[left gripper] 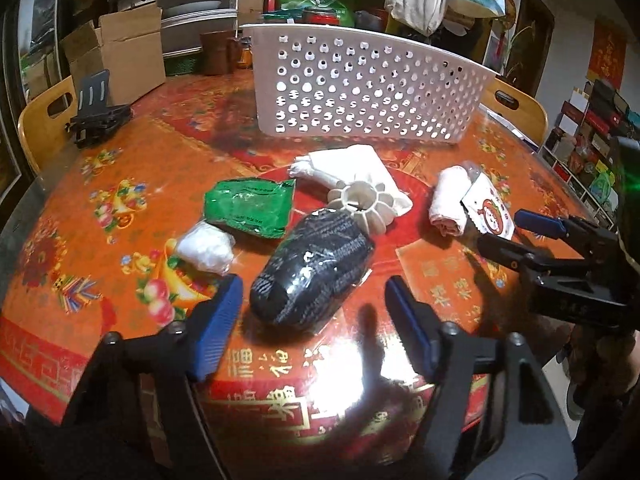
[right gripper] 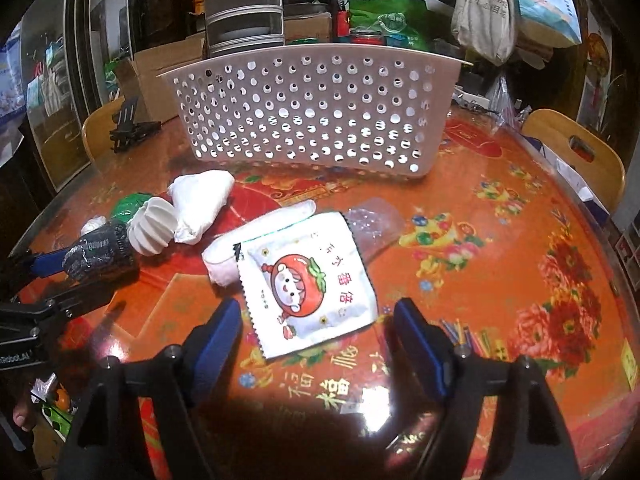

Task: Organize soft objects
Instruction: 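Grasp the cartoon-printed white packet with the right tool while the left tool grasps the black wrapped bundle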

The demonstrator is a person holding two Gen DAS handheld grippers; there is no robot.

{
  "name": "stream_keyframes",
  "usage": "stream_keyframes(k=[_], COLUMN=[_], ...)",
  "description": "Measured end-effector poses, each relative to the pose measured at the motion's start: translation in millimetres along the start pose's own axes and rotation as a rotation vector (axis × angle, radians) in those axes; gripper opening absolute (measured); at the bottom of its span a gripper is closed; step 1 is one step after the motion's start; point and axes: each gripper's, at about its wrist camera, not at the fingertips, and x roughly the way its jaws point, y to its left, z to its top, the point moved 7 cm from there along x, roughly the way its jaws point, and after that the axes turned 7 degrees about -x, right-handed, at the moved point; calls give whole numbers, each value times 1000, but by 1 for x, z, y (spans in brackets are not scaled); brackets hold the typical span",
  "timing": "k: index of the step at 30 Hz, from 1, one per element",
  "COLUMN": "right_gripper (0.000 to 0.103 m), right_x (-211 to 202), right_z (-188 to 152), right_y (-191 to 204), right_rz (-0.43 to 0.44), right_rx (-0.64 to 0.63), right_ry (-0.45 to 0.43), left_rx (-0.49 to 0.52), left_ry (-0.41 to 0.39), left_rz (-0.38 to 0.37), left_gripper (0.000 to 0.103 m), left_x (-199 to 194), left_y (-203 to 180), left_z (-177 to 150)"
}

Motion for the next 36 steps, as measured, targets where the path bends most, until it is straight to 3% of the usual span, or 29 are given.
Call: stream_keyframes(k=[4,9,14,17,27,36], right_gripper=[71,52,45,25,8,4], right_x=[2,2,-2,-7,-21,-49], right_z=[2,5,4,5,5,14], right_y=[-1,-1,-4,-6,-8,-4], right_rz=[-8,-6,12,11,63,85], right_rx=[-17,-36,-19,-12,-1,-13], right_ry=[0,0,-12,-30,-78,-153], left_rx=[20,22,17,20,11,11], left_ry=[1,0,-10,-20,-41,-69], left_rz=[3,-26,-45,-50,-58,-68], left_gripper=[49,48,47,47,47,46], left_x=[4,6,2,-3,-14,-32], left_y=[-3,-3,-1,-1,1,0], left_z=[1,2,3,6,11,21])
